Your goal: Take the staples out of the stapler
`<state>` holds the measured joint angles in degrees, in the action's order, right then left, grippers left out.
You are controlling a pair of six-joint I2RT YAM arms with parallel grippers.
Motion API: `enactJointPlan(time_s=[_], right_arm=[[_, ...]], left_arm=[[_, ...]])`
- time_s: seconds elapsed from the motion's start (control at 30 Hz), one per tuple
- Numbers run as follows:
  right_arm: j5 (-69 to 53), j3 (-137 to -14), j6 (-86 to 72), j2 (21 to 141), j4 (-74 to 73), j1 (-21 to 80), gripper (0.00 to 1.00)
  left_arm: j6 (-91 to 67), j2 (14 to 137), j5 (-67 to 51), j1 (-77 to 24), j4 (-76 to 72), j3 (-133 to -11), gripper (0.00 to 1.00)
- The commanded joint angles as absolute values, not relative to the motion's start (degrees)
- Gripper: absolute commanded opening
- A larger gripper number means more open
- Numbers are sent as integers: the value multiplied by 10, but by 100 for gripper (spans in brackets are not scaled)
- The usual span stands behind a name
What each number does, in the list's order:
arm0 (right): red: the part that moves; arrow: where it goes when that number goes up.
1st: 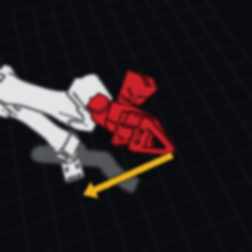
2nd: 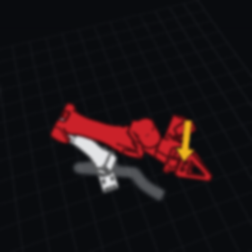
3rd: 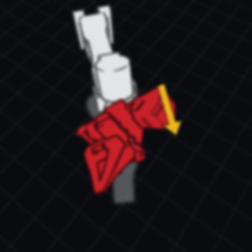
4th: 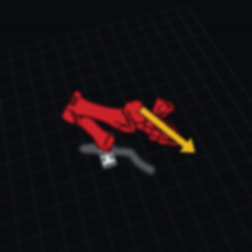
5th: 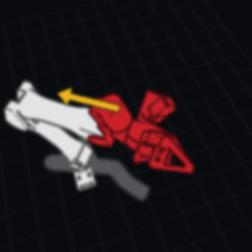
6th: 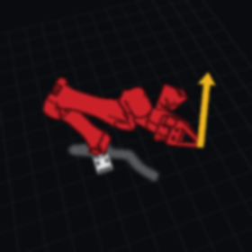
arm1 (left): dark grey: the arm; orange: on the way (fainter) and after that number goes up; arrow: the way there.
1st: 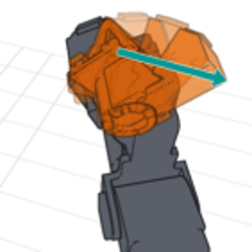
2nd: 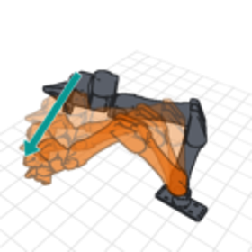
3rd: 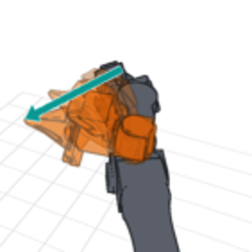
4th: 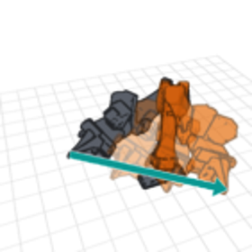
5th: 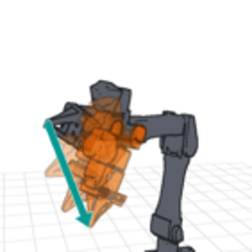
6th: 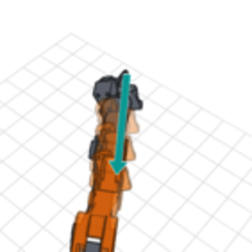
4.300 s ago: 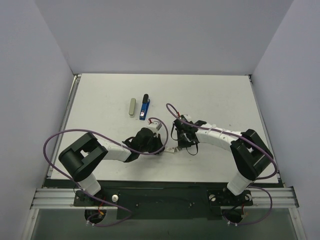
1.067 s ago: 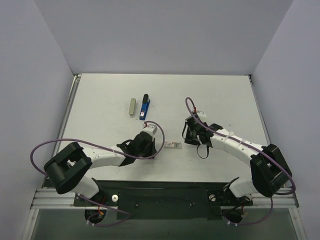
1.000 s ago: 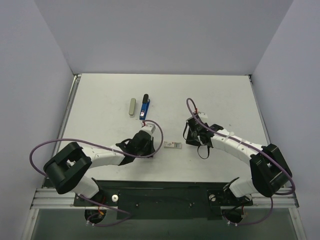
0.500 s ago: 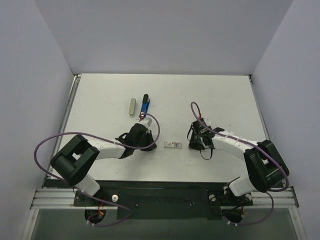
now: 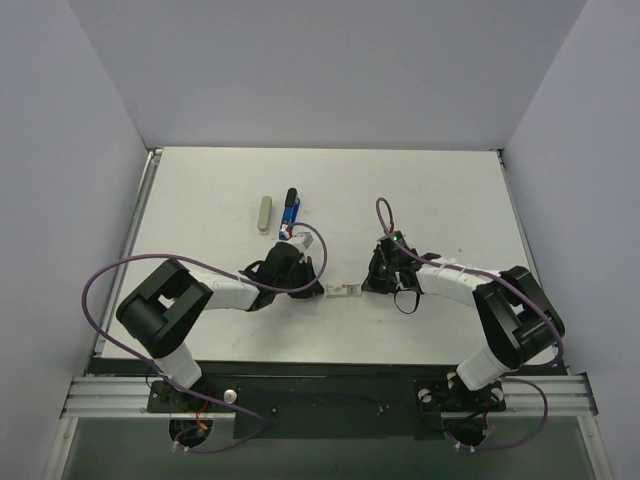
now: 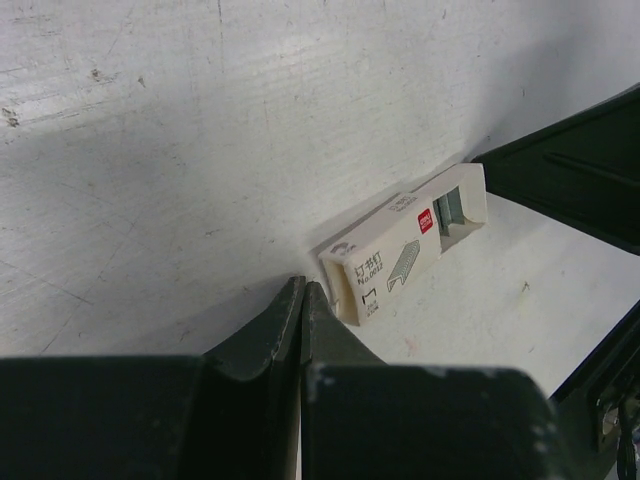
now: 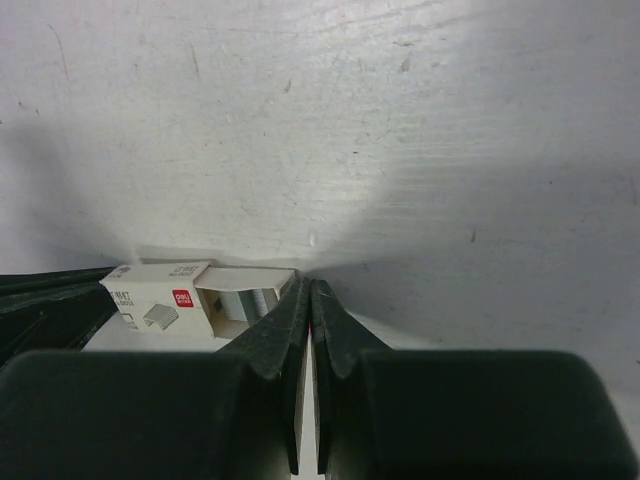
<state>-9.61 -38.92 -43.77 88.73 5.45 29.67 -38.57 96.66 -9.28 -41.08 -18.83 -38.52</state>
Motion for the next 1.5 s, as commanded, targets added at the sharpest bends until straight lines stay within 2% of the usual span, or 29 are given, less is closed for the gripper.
enactJointPlan(time_s=[0.0,0.77,1.17,1.27,1.33,1.4,1.47], right_arm=[[-93,-393,-437,923,34,302,0],[-98,-451,-442,965,31,359,0],[-70,-438,-418,919,4,339,0],[-43,-435,-413,893,-21,334,0],[-27,-437,-409,881,-32,333,4],[-12,-437,-405,868,-40,330,14],[-2,-438,-403,854,-54,324,20]], left_arm=[[-377,972,-74,-409,-171,-408,0],[-367,1002,-5,-477,-95,-469,0],[-365,987,20,-476,-90,-463,0],[-365,964,32,-474,-88,-454,5],[-365,952,42,-473,-82,-447,8],[-366,941,49,-472,-75,-443,11],[-368,928,54,-471,-72,-436,17]])
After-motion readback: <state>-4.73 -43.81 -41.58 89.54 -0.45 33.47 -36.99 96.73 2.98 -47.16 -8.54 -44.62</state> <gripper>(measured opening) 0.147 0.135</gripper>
